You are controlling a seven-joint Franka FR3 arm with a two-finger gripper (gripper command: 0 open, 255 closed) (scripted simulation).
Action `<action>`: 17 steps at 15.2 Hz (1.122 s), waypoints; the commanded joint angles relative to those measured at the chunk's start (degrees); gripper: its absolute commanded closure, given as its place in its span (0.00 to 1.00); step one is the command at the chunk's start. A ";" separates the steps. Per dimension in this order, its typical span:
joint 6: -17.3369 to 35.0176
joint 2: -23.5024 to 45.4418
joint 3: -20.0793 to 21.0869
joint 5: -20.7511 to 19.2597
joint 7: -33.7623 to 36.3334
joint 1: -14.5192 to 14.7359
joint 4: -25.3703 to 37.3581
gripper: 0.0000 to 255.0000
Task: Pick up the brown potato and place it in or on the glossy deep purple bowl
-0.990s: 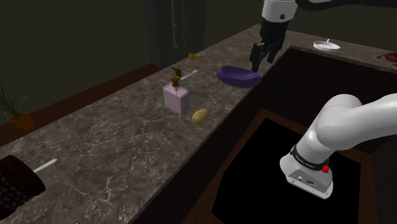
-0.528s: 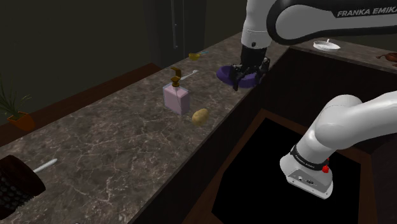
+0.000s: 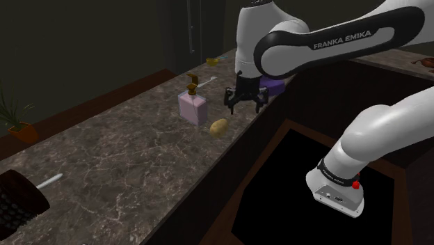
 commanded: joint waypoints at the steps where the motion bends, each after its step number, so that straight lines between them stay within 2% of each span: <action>1: 3.36 4.30 3.01 -0.09 6.75 -1.95 1.22 0.00; 5: 9.86 14.03 8.68 -3.06 20.43 -6.20 4.36 0.00; 9: 15.20 25.13 12.69 -10.13 35.57 -9.71 8.58 0.00; 17: 21.10 29.79 12.71 -14.36 38.68 -9.59 6.05 0.00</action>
